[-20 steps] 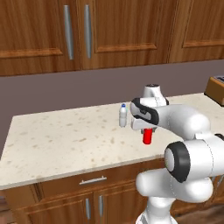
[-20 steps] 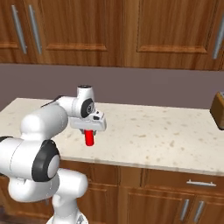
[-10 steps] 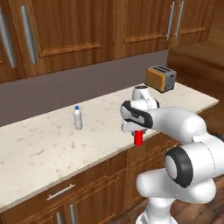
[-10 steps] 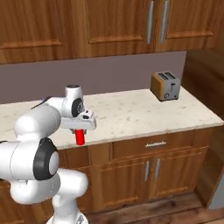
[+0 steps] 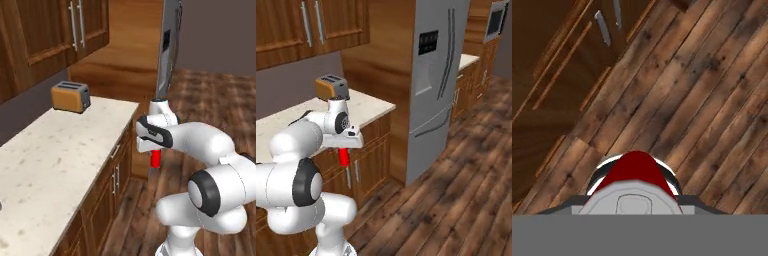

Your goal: Move the drinks to the dining counter.

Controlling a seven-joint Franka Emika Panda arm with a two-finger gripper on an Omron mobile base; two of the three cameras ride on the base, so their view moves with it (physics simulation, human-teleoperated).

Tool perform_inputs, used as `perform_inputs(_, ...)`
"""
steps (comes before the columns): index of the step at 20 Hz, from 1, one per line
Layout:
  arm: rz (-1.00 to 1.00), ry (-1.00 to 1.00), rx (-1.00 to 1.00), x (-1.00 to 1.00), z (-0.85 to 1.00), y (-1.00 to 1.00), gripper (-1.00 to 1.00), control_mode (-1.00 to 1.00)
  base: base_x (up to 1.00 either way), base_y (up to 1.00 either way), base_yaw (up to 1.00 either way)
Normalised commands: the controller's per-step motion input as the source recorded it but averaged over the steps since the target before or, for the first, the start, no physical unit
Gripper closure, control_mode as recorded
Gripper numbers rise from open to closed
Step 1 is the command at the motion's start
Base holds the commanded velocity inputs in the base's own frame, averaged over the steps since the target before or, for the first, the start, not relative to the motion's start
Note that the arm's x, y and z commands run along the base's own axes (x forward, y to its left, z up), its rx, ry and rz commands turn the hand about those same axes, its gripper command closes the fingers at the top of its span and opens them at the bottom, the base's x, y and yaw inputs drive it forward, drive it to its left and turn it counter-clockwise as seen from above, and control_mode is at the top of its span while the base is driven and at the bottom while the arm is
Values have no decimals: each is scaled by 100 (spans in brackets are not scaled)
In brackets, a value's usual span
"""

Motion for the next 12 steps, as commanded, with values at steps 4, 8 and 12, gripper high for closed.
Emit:
perform_inputs(4, 0, 0, 0, 0, 0, 0, 100, 100, -2, -3, -97)
perform_inputs(8, 0, 0, 0, 0, 0, 0, 100, 100, 1, -13, -89)
perform_inputs(12, 0, 0, 0, 0, 0, 0, 100, 100, 54, -23, -65)
